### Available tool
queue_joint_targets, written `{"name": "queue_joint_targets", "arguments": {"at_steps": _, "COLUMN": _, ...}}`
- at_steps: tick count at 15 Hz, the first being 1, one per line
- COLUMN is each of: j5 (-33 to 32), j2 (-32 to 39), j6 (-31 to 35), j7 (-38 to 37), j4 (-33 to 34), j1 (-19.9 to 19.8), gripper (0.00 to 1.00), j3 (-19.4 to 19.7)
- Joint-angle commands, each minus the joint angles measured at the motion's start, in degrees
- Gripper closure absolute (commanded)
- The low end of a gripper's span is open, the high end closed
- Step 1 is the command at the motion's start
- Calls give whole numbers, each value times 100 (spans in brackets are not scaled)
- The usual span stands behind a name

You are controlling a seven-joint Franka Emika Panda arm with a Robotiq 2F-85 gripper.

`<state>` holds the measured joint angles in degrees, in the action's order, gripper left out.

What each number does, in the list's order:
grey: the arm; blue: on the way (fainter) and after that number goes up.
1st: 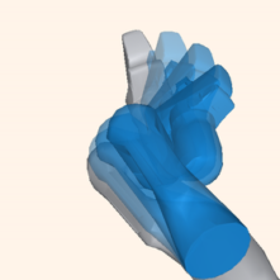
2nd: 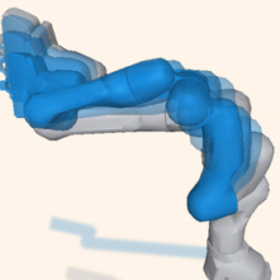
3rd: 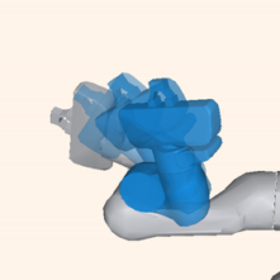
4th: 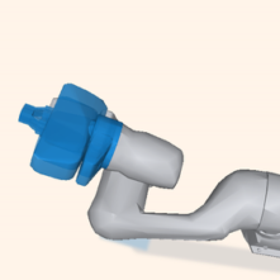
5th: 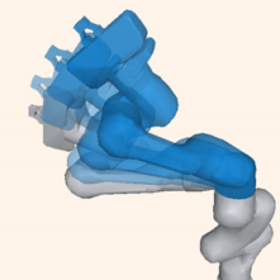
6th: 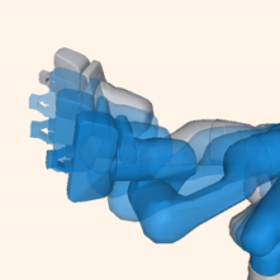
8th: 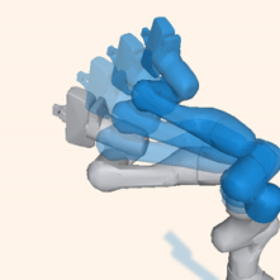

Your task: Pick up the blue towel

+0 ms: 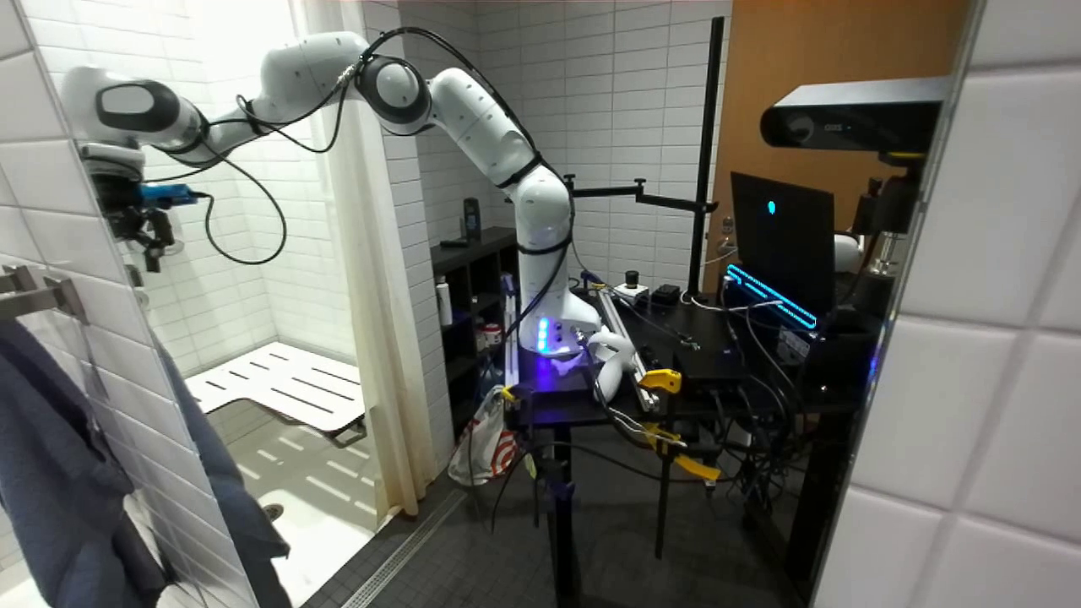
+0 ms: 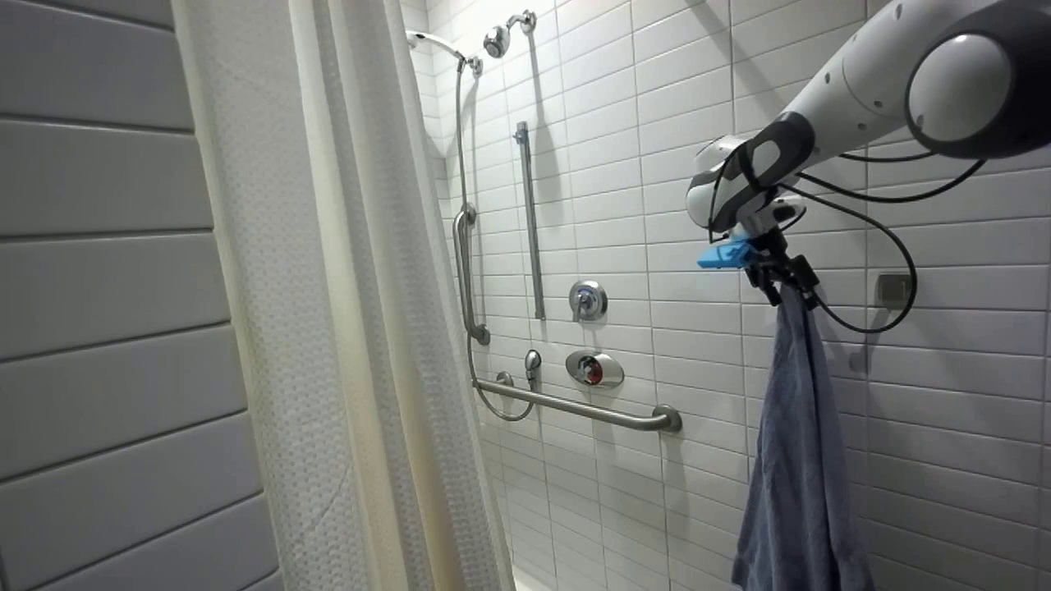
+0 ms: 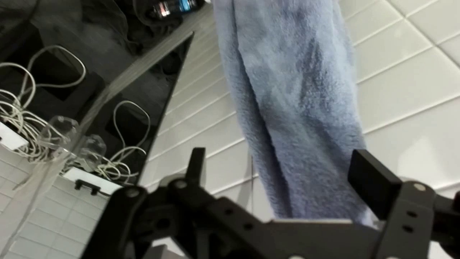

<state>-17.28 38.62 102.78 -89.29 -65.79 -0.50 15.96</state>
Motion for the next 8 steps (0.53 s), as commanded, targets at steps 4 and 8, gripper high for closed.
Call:
{"name": "queue_joint_targets", "arguments": {"at_steps": 4, "j5": -1189, "j2": 438, "j6": 418, "j7": 144, "j4": 590, "j1": 102, "gripper": 0, "j3": 163}}
{"name": "queue_joint_targets", "arguments": {"at_steps": 8, "j5": -1016, "j2": 757, "j6": 302, "j7": 650, "j4": 1142, "j1": -94, "gripper": 32, "j3": 64}}
